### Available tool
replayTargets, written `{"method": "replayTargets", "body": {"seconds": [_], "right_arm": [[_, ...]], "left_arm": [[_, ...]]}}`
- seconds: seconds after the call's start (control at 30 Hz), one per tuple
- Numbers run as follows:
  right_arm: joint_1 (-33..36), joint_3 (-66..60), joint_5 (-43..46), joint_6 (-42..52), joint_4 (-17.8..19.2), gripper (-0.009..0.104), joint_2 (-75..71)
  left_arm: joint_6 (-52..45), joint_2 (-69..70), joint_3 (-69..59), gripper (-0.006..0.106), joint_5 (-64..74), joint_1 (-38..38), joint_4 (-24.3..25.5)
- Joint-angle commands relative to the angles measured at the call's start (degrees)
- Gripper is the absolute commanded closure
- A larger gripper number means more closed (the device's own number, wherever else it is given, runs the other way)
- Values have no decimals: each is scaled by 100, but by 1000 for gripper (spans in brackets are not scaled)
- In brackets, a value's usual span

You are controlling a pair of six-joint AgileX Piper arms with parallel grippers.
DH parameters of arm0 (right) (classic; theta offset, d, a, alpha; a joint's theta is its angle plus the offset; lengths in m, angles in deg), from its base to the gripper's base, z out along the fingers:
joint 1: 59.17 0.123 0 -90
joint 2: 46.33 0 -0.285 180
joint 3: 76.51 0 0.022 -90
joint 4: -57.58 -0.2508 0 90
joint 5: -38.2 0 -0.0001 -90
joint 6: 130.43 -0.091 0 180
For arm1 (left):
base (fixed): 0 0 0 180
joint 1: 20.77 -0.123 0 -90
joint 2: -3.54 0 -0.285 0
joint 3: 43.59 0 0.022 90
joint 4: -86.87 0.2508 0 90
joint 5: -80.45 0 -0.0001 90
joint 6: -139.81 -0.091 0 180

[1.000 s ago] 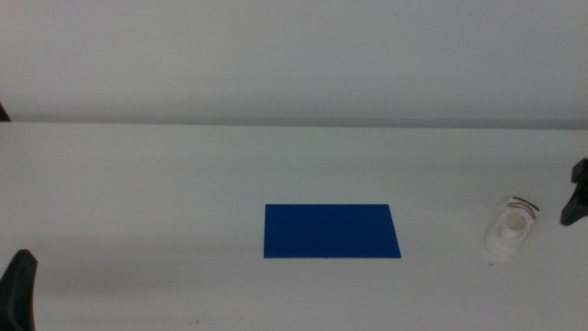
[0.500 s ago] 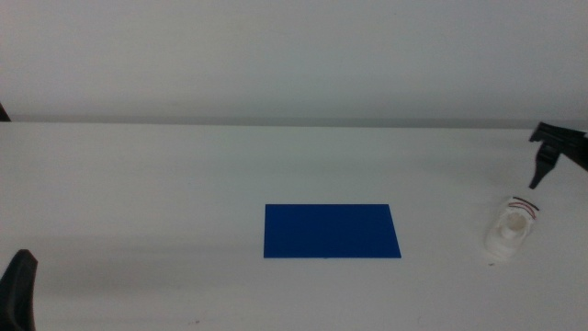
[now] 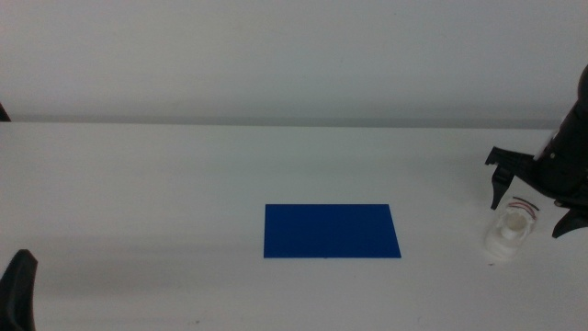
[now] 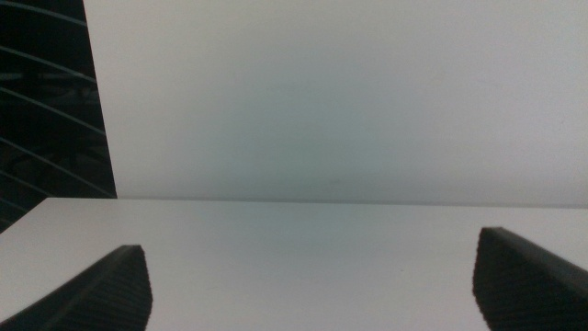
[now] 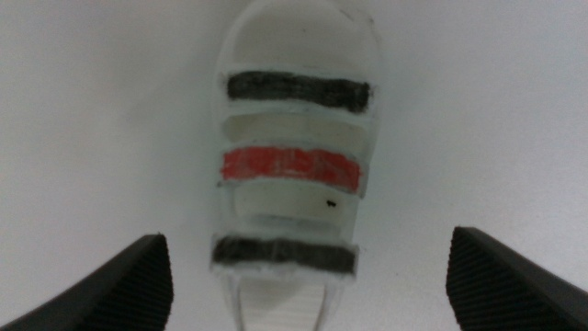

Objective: Use one arm to grab the shoe from the table and place it on the mat.

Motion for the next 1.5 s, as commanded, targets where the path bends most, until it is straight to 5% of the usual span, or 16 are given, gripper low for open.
{"method": "replayTargets", "body": {"seconds": [0.0, 0.17, 0.53, 0.6, 0.77, 1.1, 1.47], "right_arm": [[30, 42, 39, -42, 114, 16, 100], [56, 42, 174, -167, 290, 18, 210], [68, 42, 309, -176, 290, 42, 435], [68, 42, 344, -176, 303, 51, 473], [169, 54, 278, -104, 404, 97, 423], [1363, 1211, -825, -904, 534, 90, 30], [3228, 2314, -1149, -2313, 189, 90, 1083]], "left_arm": [[34, 235, -244, 7, -97, -23, -3], [34, 235, -244, 7, -97, -23, -3], [34, 235, -244, 7, -97, -23, -3], [34, 235, -244, 7, -97, -23, -3], [34, 235, -244, 7, -97, -23, -3], [34, 235, -244, 7, -97, -23, -3], [34, 235, -244, 7, -97, -23, -3]]}}
